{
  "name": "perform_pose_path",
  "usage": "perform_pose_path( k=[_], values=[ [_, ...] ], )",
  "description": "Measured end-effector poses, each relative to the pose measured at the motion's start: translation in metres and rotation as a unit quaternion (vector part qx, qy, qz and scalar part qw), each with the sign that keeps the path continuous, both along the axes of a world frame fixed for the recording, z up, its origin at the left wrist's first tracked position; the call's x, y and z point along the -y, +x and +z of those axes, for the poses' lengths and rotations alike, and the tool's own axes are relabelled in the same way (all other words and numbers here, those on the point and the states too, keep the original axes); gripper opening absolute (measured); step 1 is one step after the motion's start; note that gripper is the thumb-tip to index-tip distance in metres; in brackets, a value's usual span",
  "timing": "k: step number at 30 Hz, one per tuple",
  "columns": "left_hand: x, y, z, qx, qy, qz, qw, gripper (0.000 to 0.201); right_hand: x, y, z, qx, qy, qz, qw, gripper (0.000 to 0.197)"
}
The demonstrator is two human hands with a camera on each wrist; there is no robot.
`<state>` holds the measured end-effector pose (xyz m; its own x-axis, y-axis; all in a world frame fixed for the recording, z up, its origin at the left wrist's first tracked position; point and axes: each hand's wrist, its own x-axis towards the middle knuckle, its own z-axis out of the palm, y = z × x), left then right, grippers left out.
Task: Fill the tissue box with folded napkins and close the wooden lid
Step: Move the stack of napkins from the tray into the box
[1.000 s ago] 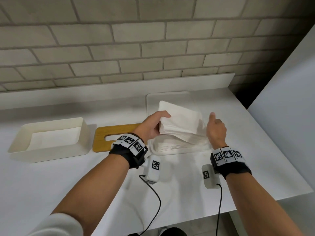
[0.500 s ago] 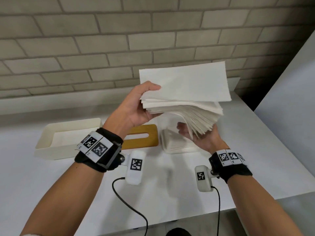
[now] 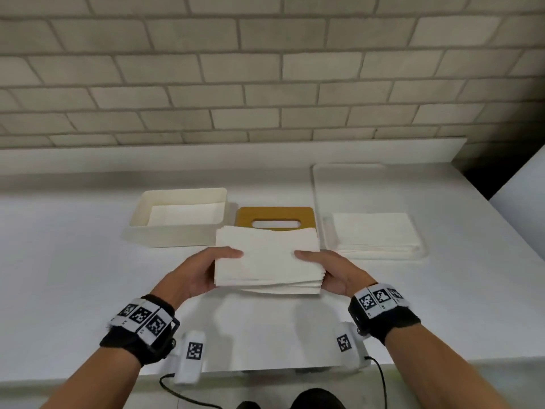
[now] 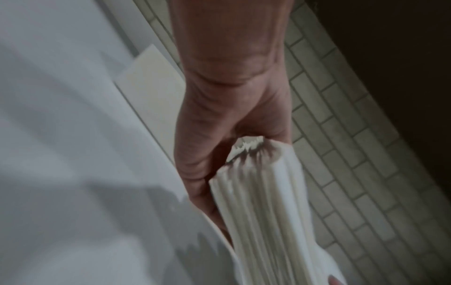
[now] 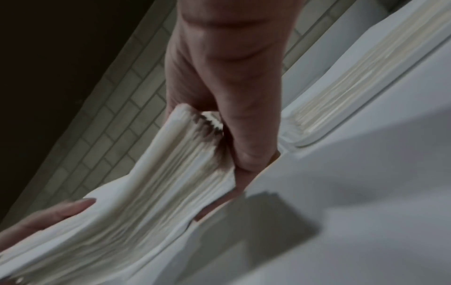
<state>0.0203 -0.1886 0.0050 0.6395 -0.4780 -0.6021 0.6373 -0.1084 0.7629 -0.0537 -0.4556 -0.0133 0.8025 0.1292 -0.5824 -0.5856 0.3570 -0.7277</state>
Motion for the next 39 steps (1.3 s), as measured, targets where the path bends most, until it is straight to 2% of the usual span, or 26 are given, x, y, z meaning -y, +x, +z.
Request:
perform_pose_path(
  k=[2,6,9,11,15,19,24,26,29,31,33,37,39],
  values=[
    [-0.012,-0.003,-0.013,0.012,0.004,-0.001,1.0,0.047,-0.011,0.005,-0.014,0.026,-0.026,0.01,0.999,0.047],
    [-0.028,-0.002,-0.032,0.146,0.031,0.057,0.987,0.066,-0.025,0.005,-0.022,0.11,-0.103,-0.017,0.989,0.049],
    [-0.035,-0.003,-0.036,0.262,0.054,0.052,0.962,0.062,-0.028,0.002,-0.027,0.187,-0.183,-0.041,0.964,0.054],
    [-0.036,-0.002,-0.041,0.297,0.068,0.032,0.952,0.057,-0.027,-0.001,-0.036,0.206,-0.205,-0.038,0.956,0.058],
    [-0.037,0.002,-0.059,0.301,0.101,-0.026,0.948,0.063,-0.025,-0.006,-0.055,0.191,-0.238,-0.008,0.952,0.057],
    [-0.037,0.009,-0.07,0.284,0.083,-0.022,0.955,0.07,-0.026,-0.005,-0.064,0.208,-0.233,-0.009,0.95,0.061],
    [-0.032,0.015,-0.073,0.292,0.056,0.005,0.955,0.055,-0.024,-0.001,-0.06,0.237,-0.25,-0.011,0.939,0.044],
    [-0.032,0.017,-0.074,0.303,0.061,0.004,0.951,0.053,-0.022,-0.001,-0.059,0.241,-0.25,-0.007,0.938,0.05],
    [-0.037,0.021,-0.079,0.321,0.086,-0.019,0.943,0.068,-0.017,0.0,-0.062,0.23,-0.252,0.004,0.94,0.064],
    [-0.039,0.023,-0.082,0.327,0.093,-0.022,0.94,0.07,-0.014,0.002,-0.063,0.227,-0.254,0.009,0.94,0.066],
    [-0.037,0.025,-0.083,0.334,0.096,-0.026,0.937,0.067,-0.014,0.003,-0.064,0.231,-0.26,0.014,0.937,0.063],
    [-0.034,0.027,-0.081,0.365,0.102,-0.033,0.925,0.053,-0.017,0.006,-0.058,0.249,-0.29,0.006,0.924,0.045],
    [-0.033,0.029,-0.081,0.38,0.11,-0.033,0.918,0.051,-0.017,0.006,-0.057,0.254,-0.291,-0.001,0.923,0.044]
  ],
)
